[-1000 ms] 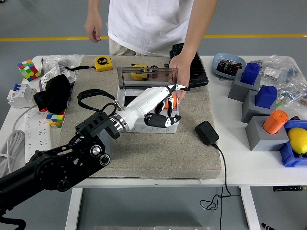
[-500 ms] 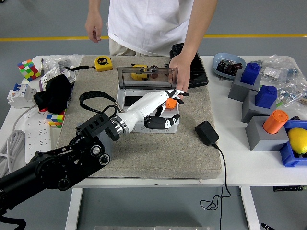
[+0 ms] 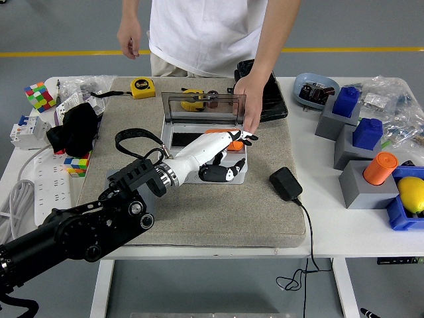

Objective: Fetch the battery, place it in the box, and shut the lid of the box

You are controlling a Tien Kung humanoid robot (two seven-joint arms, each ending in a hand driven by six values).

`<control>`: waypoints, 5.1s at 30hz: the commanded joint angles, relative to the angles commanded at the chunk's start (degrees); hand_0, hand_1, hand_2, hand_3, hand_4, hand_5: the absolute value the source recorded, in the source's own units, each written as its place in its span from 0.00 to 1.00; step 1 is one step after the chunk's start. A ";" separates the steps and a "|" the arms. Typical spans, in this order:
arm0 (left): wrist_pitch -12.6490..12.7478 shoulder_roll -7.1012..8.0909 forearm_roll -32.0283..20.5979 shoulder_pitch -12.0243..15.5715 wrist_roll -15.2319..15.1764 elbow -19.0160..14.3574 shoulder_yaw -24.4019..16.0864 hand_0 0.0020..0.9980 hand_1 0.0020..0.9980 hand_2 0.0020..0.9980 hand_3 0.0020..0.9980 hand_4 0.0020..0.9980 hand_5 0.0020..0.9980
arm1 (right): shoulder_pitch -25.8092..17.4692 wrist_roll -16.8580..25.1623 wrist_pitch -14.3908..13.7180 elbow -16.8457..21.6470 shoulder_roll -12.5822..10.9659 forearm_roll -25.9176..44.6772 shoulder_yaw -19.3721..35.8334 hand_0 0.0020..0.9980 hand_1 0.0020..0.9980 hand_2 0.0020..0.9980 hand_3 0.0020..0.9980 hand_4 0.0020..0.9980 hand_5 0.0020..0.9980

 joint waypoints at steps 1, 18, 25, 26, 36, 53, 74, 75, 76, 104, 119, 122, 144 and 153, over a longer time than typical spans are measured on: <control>0.07 -0.05 0.07 -0.10 0.02 0.22 0.11 0.13 0.10 0.83 0.85 0.50 0.00 | -0.02 -0.01 0.00 0.00 0.00 0.02 -0.03 0.65 0.67 0.69 0.58 0.96 0.54; 0.56 -3.37 0.08 -4.51 1.23 7.76 1.66 0.13 0.10 0.83 0.85 0.54 0.00 | 0.07 0.03 -0.08 0.23 -0.03 0.15 -0.41 0.65 0.67 0.69 0.58 0.96 0.54; 0.86 -2.35 0.46 -3.60 0.45 4.57 -0.46 0.13 0.09 0.82 0.84 0.54 0.00 | -0.06 0.02 -0.05 0.23 -0.07 -0.17 0.01 0.65 0.67 0.69 0.58 0.96 0.54; 0.85 -2.14 0.46 -3.29 0.39 3.64 -1.10 0.13 0.10 0.82 0.84 0.53 0.00 | -0.09 0.02 -0.03 0.22 -0.08 -0.19 0.05 0.65 0.67 0.69 0.58 0.96 0.54; 5.34 0.30 -0.77 -0.62 -6.50 -6.71 -7.17 0.15 0.11 0.79 0.80 0.56 0.00 | 0.09 0.08 -0.07 0.30 -0.19 -0.57 0.59 0.65 0.67 0.69 0.58 0.96 0.54; 1.63 0.55 -0.20 -6.03 -3.97 4.25 -11.87 0.93 0.93 0.89 0.88 1.00 0.89 | 0.12 0.01 -0.08 0.28 -0.25 0.15 -0.33 0.65 0.67 0.69 0.58 0.96 0.54; -1.07 2.37 -0.36 -7.41 2.13 7.48 -4.55 0.75 0.82 0.84 0.84 1.00 0.78 | 0.05 -0.11 -0.19 0.33 -0.42 0.06 -0.38 0.65 0.67 0.69 0.58 0.96 0.54; -1.36 2.76 -0.64 -7.15 2.83 6.68 -4.41 0.75 0.82 0.84 0.84 1.00 0.78 | 0.04 -0.08 -0.23 0.36 -0.41 -0.05 -0.20 0.65 0.67 0.69 0.58 0.96 0.54; -1.60 3.19 -0.76 -6.85 3.42 5.76 -4.28 0.75 0.82 0.84 0.84 1.00 0.78 | 0.00 -0.05 -0.26 0.39 -0.39 -0.13 -0.03 0.65 0.67 0.69 0.58 0.96 0.54; -2.49 9.31 -1.19 4.40 5.58 -9.62 -7.05 0.70 0.78 0.82 0.82 1.00 0.71 | -0.13 0.17 -0.19 0.29 -0.46 -0.96 1.43 0.65 0.67 0.69 0.58 0.96 0.54; -0.97 8.38 -0.54 11.39 1.74 -12.21 -18.91 0.69 0.78 0.82 0.80 1.00 0.69 | 0.26 0.11 -0.08 0.17 -0.58 -0.76 1.52 0.65 0.67 0.69 0.58 0.96 0.54; -0.58 8.11 -0.49 11.40 0.87 -11.94 -20.97 0.69 0.78 0.82 0.80 1.00 0.69 | 2.02 0.06 0.16 0.33 -0.60 -0.06 0.20 0.65 0.67 0.69 0.58 0.96 0.54; -1.27 7.25 1.37 19.73 1.44 -13.15 -30.54 0.69 0.79 0.81 0.79 1.00 0.67 | -0.51 -0.05 0.05 -0.01 -0.99 -1.82 2.95 0.65 0.67 0.69 0.58 0.96 0.54; -1.65 6.60 -1.19 21.27 0.71 -13.20 -35.23 0.69 0.78 0.81 0.79 1.00 0.66 | -0.87 -0.95 -0.12 -0.08 -1.03 -4.29 5.76 0.65 0.67 0.69 0.58 0.96 0.55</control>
